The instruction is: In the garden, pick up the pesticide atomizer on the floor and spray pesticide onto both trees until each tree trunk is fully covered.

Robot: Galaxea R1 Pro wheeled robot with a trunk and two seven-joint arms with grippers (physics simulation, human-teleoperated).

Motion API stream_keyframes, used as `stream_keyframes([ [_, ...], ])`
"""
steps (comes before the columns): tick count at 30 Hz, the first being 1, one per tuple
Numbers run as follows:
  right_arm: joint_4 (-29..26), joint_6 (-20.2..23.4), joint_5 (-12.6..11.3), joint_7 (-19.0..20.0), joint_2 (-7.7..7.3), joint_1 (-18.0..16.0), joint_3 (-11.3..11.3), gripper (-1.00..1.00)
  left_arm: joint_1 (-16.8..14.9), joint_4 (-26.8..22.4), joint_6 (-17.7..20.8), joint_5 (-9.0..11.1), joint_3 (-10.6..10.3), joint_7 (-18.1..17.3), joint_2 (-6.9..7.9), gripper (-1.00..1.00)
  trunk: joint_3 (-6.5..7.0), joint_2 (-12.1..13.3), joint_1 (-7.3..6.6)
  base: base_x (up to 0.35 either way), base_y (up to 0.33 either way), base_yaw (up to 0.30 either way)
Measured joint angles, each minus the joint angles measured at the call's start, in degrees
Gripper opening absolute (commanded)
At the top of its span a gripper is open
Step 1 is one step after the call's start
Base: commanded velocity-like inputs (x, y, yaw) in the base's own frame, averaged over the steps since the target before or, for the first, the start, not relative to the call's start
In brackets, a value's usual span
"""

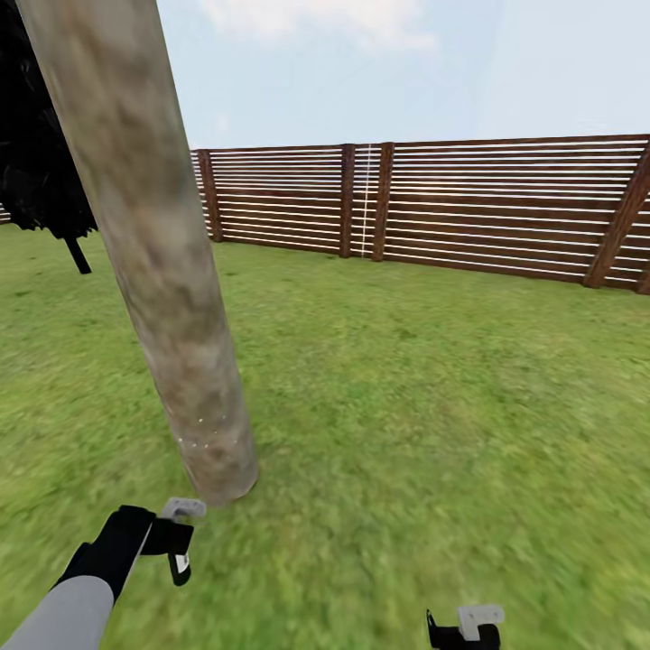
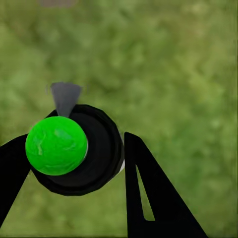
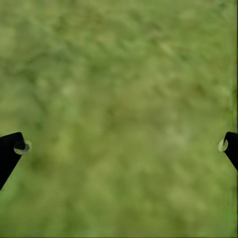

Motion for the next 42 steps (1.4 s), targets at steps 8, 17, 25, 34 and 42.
stream_keyframes([
  [8, 0.0, -0.1, 0.0, -0.1, -1.09, 0.0, 0.1, 1.0, -0.1, 0.1, 0.0, 0.8, -0.9, 0.1, -2.06, -1.0, 0.0, 0.0, 0.0, 0.002, 0.0, 0.0],
  [17, 0.1, -0.1, 0.0, -0.1, -1.08, 0.0, 0.1, 1.0, 0.4, 0.6, -0.6, 0.2, -1.0, 1.1, 2.98, -1.0, 0.0, 0.0, 0.0, 0.0, 0.0, 0.0],
  [25, 0.1, -0.1, -0.1, -0.1, -1.08, 0.0, 0.1, 1.0, 1.1, 1.6, -0.9, 0.1, -1.0, 3.8, 1.81, -1.0, 0.0, 0.0, 0.0, 0.002, 0.0, 0.123],
  [34, 0.1, -0.1, 0.0, -0.1, -1.08, 0.0, 0.1, 1.0, 2.0, 1.2, -1.0, 0.8, -1.2, 6.5, -0.83, -1.0, 0.0, 0.0, 0.0, 0.212, 0.0, 0.032],
  [42, 0.0, -0.1, 0.0, -0.1, -1.08, 0.0, 0.1, 1.0, 1.9, 0.5, -0.9, 0.9, -0.5, 5.9, -0.29, -1.0, -0.71, -1.6, 0.87, 0.005, 0.0, 0.0],
])
